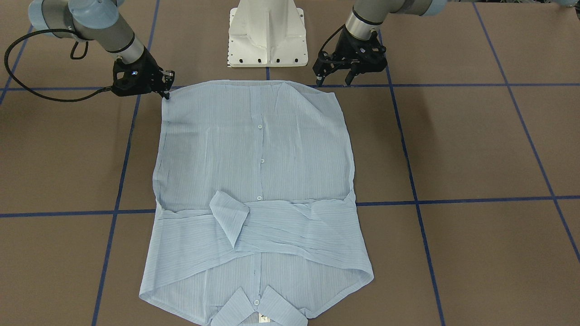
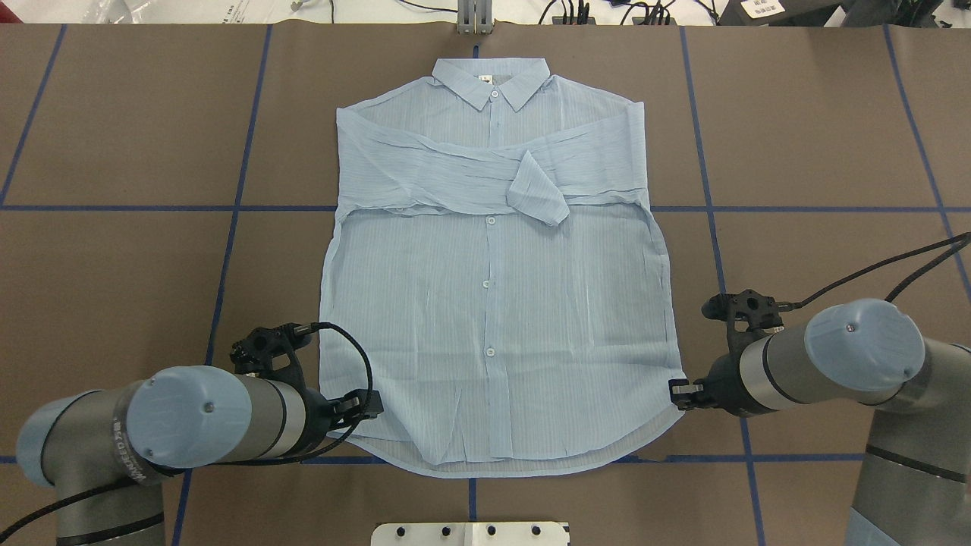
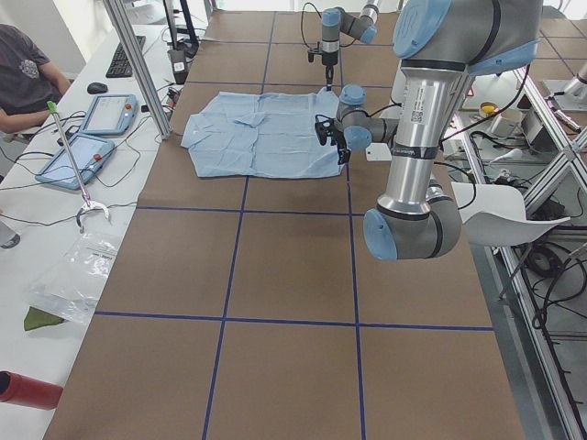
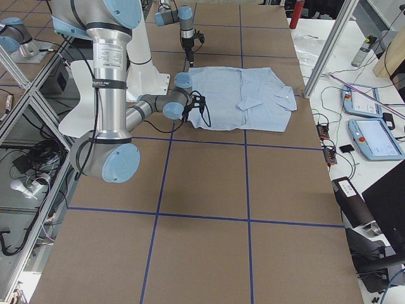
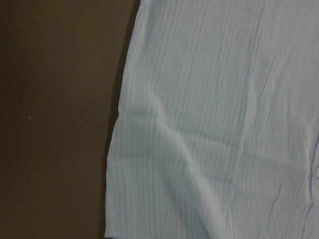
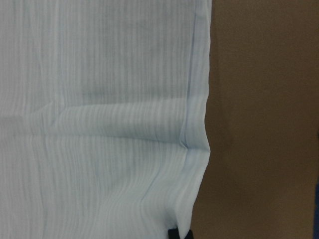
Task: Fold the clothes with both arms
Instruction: 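Move the left gripper to the other hem corner and grasp both corners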
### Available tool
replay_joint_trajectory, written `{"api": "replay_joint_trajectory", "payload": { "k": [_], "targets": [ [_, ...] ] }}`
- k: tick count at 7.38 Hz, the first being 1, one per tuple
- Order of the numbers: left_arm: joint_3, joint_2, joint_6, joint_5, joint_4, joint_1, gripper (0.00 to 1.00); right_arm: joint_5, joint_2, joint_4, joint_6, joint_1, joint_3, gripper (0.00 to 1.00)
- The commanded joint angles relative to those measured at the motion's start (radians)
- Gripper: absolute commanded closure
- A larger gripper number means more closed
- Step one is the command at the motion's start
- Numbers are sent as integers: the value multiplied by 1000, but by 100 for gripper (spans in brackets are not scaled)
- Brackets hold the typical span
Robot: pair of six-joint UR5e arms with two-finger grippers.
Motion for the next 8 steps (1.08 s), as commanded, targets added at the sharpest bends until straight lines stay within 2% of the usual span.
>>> {"api": "replay_joint_trajectory", "payload": {
  "k": [1,3,5,8],
  "targets": [
    [57,-7,-10,26,6,13,13,7,1,0,-1,12,0,100],
    [59,-7,-10,33,6,4,21,9,-1,0,-1,15,0,100],
    [60,-7,-10,33,7,2,36,9,-1,0,-1,19,0,100],
    [66,-6,-10,33,7,4,37,16,-2,0,-1,21,5,100]
  ]
}}
